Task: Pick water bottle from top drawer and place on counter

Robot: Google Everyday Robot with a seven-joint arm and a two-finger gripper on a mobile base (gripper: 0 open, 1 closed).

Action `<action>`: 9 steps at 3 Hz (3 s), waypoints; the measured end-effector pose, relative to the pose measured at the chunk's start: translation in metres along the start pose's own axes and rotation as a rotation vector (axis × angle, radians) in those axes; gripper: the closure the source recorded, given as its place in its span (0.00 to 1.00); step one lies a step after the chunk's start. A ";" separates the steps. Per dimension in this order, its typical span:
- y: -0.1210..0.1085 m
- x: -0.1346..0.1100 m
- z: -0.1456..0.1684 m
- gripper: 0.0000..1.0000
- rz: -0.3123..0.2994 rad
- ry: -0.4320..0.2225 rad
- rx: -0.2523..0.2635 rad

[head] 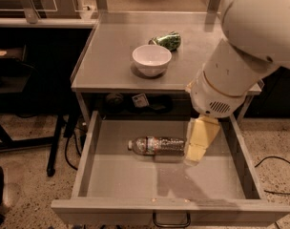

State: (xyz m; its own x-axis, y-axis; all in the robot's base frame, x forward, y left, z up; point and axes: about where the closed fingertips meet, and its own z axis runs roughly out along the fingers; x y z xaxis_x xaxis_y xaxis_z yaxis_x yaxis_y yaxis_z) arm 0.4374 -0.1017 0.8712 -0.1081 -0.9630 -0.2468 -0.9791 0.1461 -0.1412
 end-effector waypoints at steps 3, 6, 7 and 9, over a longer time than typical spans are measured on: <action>-0.004 0.026 0.126 0.00 0.064 0.099 -0.049; -0.022 0.000 0.178 0.00 0.064 0.086 -0.057; -0.034 -0.011 0.196 0.00 0.048 0.087 -0.056; -0.052 -0.008 0.235 0.00 0.066 0.096 -0.072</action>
Offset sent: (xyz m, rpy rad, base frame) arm 0.0235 0.0008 -0.1472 -0.0923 0.0888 -0.0925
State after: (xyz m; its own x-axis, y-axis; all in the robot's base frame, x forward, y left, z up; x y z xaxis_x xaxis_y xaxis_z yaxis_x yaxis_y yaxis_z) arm 0.5292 -0.0480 0.6551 -0.1851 -0.9696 -0.1599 -0.9788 0.1963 -0.0576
